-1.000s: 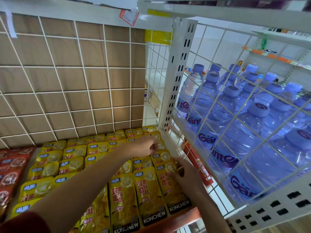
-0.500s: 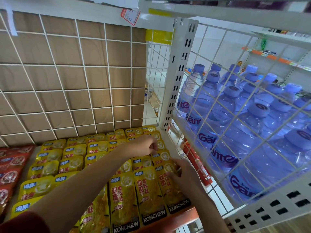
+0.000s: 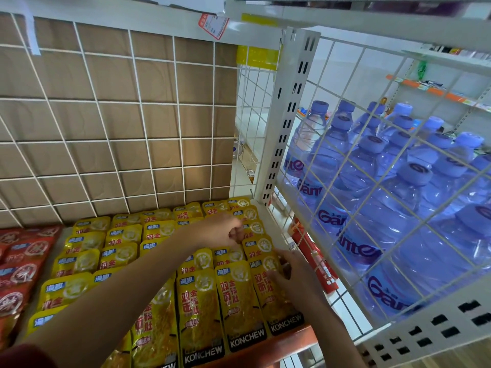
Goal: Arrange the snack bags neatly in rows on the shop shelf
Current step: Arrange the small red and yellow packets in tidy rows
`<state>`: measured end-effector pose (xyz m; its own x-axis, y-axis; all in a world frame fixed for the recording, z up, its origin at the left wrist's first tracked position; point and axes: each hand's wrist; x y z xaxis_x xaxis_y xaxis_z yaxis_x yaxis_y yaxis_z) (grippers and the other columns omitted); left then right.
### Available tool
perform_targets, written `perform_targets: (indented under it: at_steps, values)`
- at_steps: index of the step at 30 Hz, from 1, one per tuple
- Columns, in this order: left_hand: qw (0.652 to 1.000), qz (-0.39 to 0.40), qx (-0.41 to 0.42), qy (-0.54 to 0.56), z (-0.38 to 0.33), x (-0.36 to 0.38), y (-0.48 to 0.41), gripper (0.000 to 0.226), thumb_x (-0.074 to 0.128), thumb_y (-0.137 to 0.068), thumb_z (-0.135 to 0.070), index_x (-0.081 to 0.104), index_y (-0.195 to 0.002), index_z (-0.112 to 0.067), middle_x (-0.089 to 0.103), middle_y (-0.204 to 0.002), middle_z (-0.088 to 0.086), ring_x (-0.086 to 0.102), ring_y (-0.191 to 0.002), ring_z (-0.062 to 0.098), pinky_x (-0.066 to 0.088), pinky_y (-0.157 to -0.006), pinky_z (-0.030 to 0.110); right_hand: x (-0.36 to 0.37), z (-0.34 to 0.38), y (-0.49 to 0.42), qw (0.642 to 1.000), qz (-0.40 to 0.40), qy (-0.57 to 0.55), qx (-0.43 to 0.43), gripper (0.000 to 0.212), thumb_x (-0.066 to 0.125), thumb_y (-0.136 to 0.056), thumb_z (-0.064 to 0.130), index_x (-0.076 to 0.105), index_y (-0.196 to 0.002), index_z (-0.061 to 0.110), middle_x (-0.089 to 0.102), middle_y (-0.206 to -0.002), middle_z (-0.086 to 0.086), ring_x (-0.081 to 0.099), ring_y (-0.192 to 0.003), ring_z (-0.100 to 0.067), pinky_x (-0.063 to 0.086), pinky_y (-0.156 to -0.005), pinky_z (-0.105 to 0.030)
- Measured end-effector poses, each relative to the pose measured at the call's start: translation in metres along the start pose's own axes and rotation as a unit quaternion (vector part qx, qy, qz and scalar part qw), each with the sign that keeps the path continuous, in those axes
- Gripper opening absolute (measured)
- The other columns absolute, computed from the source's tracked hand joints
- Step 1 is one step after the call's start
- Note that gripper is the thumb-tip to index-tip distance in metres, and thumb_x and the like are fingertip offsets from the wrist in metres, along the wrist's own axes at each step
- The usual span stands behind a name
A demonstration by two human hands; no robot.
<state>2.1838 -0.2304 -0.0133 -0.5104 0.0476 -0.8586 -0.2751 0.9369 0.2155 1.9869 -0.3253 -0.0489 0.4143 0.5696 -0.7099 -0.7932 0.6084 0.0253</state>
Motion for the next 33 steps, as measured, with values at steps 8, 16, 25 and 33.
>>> perform_targets:
  at_steps: [8, 16, 25, 33]
  values:
    - [0.998, -0.019, -0.029, -0.055, 0.009, -0.003, 0.011, 0.019, 0.071, -0.08, -0.025, 0.065, -0.092, -0.011, 0.061, -0.086, -0.003, 0.053, -0.078, 0.008, 0.044, -0.067, 0.021, 0.009, -0.004, 0.003, 0.986, -0.088, 0.065, -0.129, 0.045, 0.062, -0.08, 0.032, 0.055, -0.124, 0.024, 0.048, -0.122, 0.006, 0.043, -0.112, -0.003, 0.04, -0.094, -0.022]
    - [0.994, -0.019, -0.049, -0.1, 0.011, 0.0, 0.017, 0.024, 0.066, -0.083, -0.034, 0.066, -0.097, -0.015, 0.065, -0.097, 0.0, 0.05, -0.079, 0.009, 0.033, -0.058, 0.02, 0.041, 0.008, 0.009, 0.951, -0.085, 0.13, -0.269, 0.043, 0.052, -0.078, 0.049, 0.057, -0.116, 0.028, 0.059, -0.117, 0.004, 0.049, -0.113, -0.015, 0.043, -0.095, -0.034]
    - [0.994, -0.002, -0.055, -0.091, 0.012, 0.003, 0.019, 0.018, 0.056, -0.091, -0.026, 0.061, -0.098, -0.011, 0.062, -0.101, 0.005, 0.049, -0.083, 0.013, 0.036, -0.069, 0.025, 0.047, 0.002, 0.006, 0.945, -0.1, 0.138, -0.28, 0.046, 0.052, -0.077, 0.054, 0.056, -0.115, 0.029, 0.061, -0.113, 0.005, 0.046, -0.112, -0.013, 0.038, -0.096, -0.025]
    - [0.996, 0.01, -0.061, -0.062, 0.012, -0.001, 0.021, 0.022, 0.055, -0.092, -0.021, 0.063, -0.092, 0.0, 0.063, -0.096, 0.016, 0.049, -0.076, 0.017, 0.036, -0.065, 0.029, 0.047, 0.001, 0.005, 0.95, -0.091, 0.132, -0.269, 0.048, 0.054, -0.076, 0.052, 0.058, -0.117, 0.028, 0.058, -0.114, 0.006, 0.043, -0.11, -0.011, 0.036, -0.094, -0.028]
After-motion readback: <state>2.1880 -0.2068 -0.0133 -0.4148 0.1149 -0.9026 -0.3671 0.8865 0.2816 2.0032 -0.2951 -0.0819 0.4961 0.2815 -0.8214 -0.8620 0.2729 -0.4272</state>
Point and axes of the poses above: each hand's wrist, its own y-axis away from the middle knuckle, its own x-axis out of the palm, z = x × y
